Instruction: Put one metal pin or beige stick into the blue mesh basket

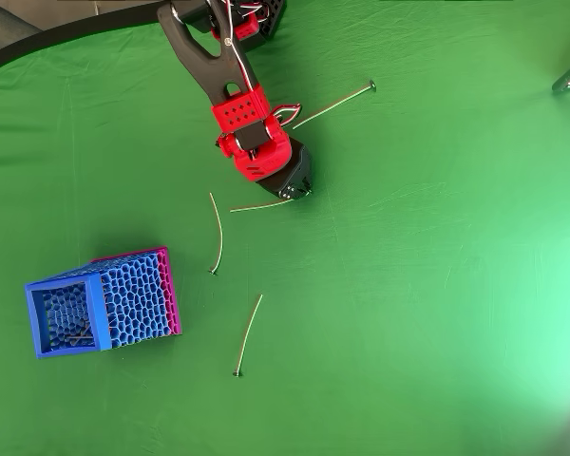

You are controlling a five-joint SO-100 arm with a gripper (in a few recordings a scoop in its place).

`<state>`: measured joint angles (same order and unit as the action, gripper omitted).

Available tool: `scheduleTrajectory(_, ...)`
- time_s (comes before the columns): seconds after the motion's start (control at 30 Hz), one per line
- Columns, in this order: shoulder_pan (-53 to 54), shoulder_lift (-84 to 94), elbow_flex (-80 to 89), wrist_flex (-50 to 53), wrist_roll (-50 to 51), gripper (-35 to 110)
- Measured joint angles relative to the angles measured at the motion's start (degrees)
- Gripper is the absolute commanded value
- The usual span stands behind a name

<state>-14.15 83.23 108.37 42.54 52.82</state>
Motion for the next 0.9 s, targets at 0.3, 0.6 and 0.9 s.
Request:
scheduleTrajectory(0.3,0.0,-0.6,0.0,-1.3,-0.7,1)
scheduleTrajectory(0.6,0.0,-0.6,0.0,1.0,-0.7,1)
scheduleTrajectory(0.9,0.4,3.0,0.9,1.5,-0.7,1)
